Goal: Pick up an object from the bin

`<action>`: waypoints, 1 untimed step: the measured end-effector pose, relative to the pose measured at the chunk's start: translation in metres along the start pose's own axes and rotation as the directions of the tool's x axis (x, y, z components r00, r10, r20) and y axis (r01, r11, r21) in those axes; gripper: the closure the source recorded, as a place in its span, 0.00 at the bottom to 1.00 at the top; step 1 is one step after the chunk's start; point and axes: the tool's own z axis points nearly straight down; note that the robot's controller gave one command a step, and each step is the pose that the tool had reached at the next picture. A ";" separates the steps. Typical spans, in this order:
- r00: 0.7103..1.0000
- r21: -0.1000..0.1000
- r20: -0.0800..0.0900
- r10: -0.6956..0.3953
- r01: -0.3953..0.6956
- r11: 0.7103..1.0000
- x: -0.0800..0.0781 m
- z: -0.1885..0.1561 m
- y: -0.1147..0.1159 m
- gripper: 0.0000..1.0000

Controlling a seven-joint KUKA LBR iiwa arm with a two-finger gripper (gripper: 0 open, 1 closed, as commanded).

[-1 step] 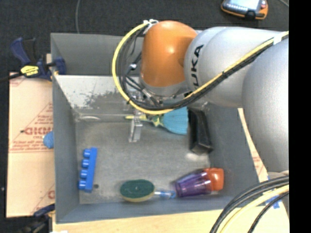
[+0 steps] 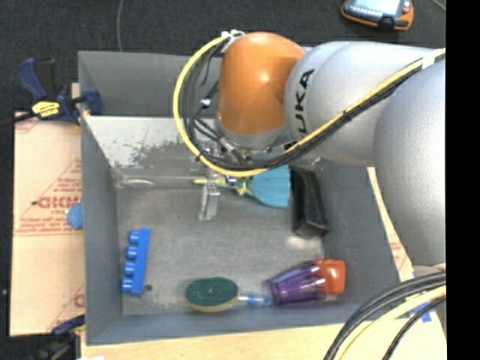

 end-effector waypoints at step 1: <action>1.000 0.001 0.001 0.017 -0.017 1.000 0.034 0.021 -0.046 0.00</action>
Offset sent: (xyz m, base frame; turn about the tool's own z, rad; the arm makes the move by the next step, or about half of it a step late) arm -0.0309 -0.1052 -0.0273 0.1577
